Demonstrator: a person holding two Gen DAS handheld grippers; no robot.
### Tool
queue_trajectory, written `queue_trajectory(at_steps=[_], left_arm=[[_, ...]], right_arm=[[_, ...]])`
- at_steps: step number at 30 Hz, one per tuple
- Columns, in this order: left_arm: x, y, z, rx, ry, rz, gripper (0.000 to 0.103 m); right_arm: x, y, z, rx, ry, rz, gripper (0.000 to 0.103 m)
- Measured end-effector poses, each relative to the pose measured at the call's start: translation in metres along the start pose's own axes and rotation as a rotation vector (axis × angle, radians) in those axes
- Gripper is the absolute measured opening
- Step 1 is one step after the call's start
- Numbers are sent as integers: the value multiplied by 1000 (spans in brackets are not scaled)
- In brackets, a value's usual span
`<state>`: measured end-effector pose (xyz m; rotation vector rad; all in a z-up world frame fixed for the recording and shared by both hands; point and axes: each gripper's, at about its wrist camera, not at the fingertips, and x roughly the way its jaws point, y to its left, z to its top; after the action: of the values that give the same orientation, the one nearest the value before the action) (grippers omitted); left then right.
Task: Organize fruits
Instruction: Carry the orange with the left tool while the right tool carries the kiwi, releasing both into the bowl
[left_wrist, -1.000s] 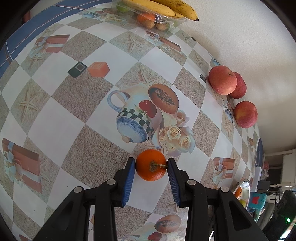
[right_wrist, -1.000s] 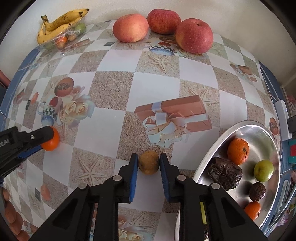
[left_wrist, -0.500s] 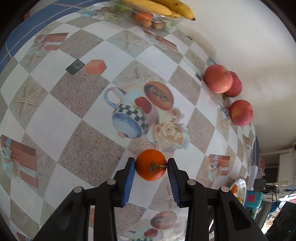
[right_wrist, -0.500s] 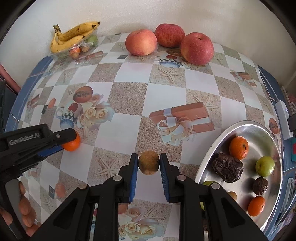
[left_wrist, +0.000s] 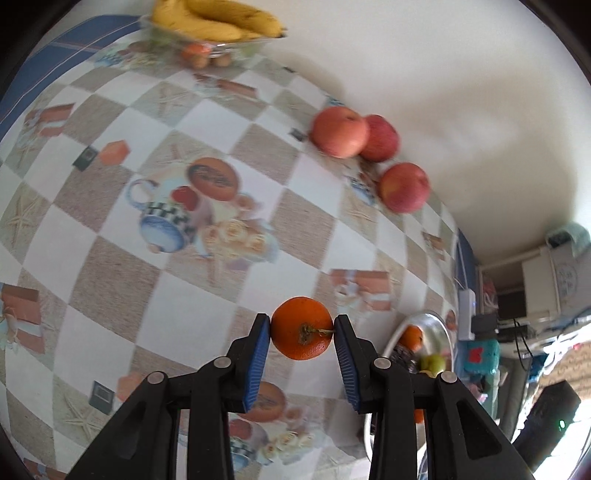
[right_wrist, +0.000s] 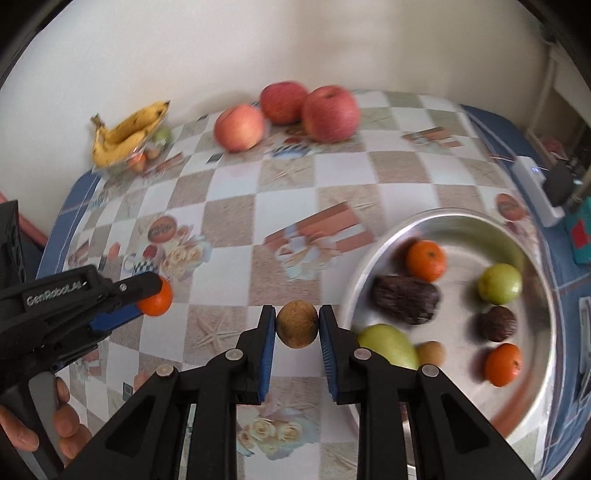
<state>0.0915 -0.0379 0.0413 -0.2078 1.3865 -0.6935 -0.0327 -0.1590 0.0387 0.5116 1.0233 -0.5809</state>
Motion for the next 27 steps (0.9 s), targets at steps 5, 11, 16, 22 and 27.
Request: queue_trajectory(at_steps=[5,11,16,22,27], left_arm=[[9,-33,-14,103,29,-33,38],[25,-81,-42,263,74,-85,38],[37,-114,-67,404,61,-83,38],[51,-127,-84,482,72,-82,38],[56,-133,-90,522,65,-76,38]], right_arm=[[-16,-38,-1,77,-26,-48,25],[-25,-97,-6,206,-30,-119,25],[-38,-140,-12,300,-53,-145,25],[-48,-165,-17,362,-78,-135,25],[-41,-161,-15,351,-55,-101,25]])
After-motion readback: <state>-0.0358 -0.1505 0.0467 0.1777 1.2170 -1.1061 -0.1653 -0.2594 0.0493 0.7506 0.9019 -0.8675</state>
